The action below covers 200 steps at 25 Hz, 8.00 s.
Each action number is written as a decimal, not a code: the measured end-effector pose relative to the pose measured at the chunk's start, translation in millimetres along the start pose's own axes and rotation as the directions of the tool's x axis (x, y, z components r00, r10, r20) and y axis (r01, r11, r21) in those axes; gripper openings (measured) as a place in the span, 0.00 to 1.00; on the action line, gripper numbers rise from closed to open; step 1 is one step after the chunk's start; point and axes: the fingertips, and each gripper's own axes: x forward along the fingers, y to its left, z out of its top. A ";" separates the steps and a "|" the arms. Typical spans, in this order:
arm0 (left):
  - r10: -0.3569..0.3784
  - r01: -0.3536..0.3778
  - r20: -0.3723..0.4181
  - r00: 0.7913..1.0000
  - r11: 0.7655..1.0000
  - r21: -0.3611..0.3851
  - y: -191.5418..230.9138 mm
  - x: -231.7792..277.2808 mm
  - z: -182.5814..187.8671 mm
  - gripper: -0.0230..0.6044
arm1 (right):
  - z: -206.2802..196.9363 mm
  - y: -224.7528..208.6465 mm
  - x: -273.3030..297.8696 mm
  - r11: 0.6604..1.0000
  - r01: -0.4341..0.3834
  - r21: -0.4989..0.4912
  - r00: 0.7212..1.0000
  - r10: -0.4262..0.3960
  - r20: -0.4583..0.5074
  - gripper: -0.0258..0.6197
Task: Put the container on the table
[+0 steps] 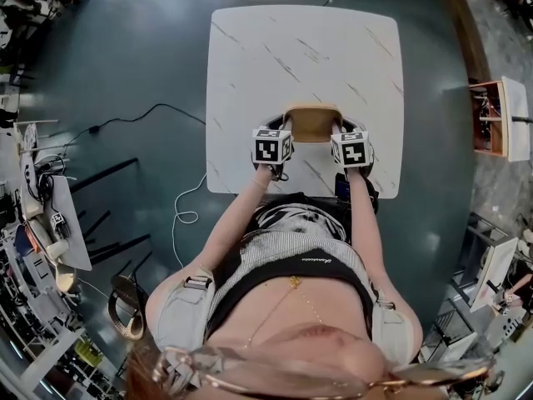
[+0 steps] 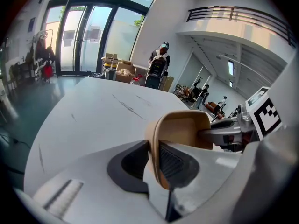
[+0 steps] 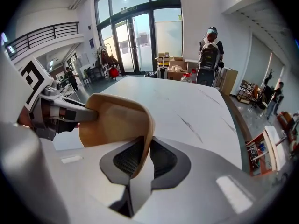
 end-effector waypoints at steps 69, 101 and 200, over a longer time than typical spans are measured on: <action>0.045 -0.046 -0.096 0.994 0.999 -0.006 17.0 59.3 -16.8 0.11 | -19.6 -16.8 56.0 0.994 -0.003 0.112 0.998 0.011 -0.069 0.16; -0.043 0.042 -0.050 0.998 0.999 -0.014 13.7 43.1 6.4 0.34 | -2.2 -22.9 31.0 0.981 -0.153 0.118 0.988 0.150 0.035 0.37; -0.264 -0.009 0.592 0.761 0.909 0.417 -165.3 -187.5 142.2 0.04 | 129.8 69.0 -236.3 0.971 -0.080 -0.224 0.702 0.215 0.679 0.08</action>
